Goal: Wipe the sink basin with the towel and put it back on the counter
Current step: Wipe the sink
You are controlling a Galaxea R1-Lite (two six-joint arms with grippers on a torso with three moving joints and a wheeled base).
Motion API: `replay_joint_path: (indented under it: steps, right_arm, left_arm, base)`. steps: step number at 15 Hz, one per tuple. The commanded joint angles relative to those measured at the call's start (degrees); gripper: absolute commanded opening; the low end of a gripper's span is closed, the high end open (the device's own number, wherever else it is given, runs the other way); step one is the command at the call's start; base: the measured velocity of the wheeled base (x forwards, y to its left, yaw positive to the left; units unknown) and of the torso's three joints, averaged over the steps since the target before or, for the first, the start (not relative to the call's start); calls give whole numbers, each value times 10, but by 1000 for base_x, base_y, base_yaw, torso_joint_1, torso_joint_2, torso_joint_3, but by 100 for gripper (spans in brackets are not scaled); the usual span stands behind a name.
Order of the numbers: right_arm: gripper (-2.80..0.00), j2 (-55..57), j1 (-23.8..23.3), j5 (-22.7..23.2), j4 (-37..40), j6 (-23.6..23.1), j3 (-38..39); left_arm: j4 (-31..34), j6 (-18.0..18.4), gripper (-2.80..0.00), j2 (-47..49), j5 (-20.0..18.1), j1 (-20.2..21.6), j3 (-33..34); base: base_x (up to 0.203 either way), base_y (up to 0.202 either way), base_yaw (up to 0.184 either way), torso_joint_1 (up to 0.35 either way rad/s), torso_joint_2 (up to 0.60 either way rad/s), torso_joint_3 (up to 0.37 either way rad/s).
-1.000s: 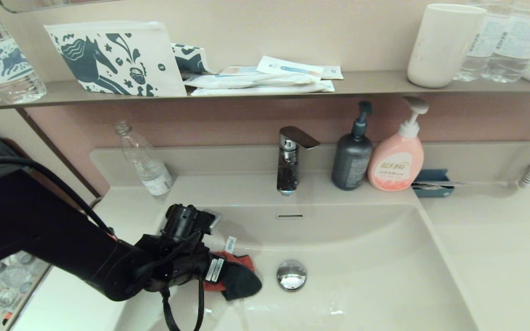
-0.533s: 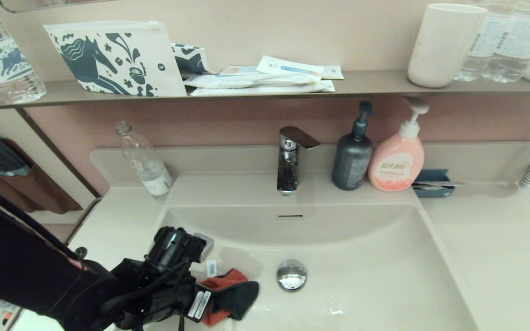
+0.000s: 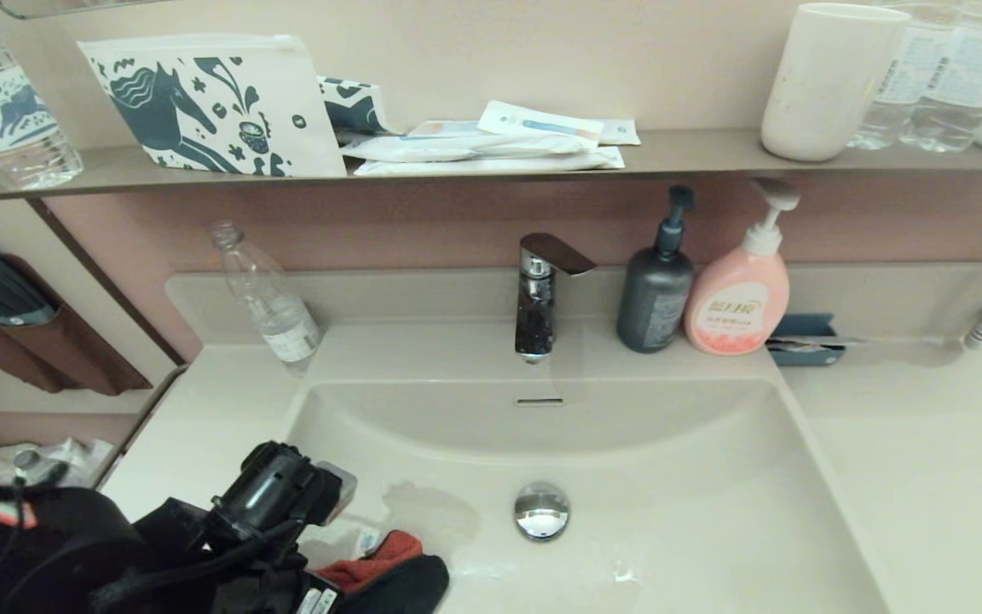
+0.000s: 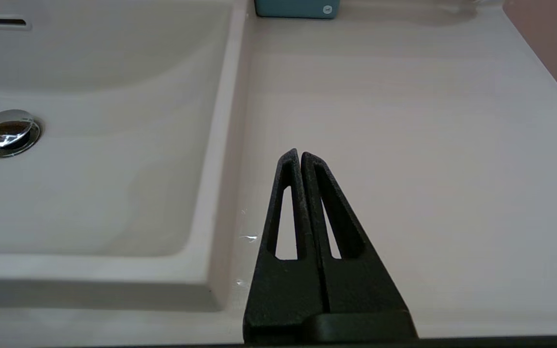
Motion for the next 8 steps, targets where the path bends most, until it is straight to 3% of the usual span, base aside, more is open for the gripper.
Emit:
replay_joint_path:
  steps: [1,4,6,8]
  right_arm:
    - [-280,1,0,0,0,0,0]
    - [-280,1,0,0,0,0,0]
    - [-280,1,0,0,0,-1,0]
    - [-280,1,0,0,0,-1,0]
  left_arm:
    - [48,2,-280,-94,11,-1,-54]
    - [125,4,-280,-163,58,4,-113]
    - [136,8,-280,-199,101,14,-124]
    - [144,29,-280,-244,112,33,-125]
  base:
    - [0,0,0,0,0,0]
    - [0,0,0,0,0,0]
    - [0,0,0,0,0,0]
    - [0,0,0,0,0,0]
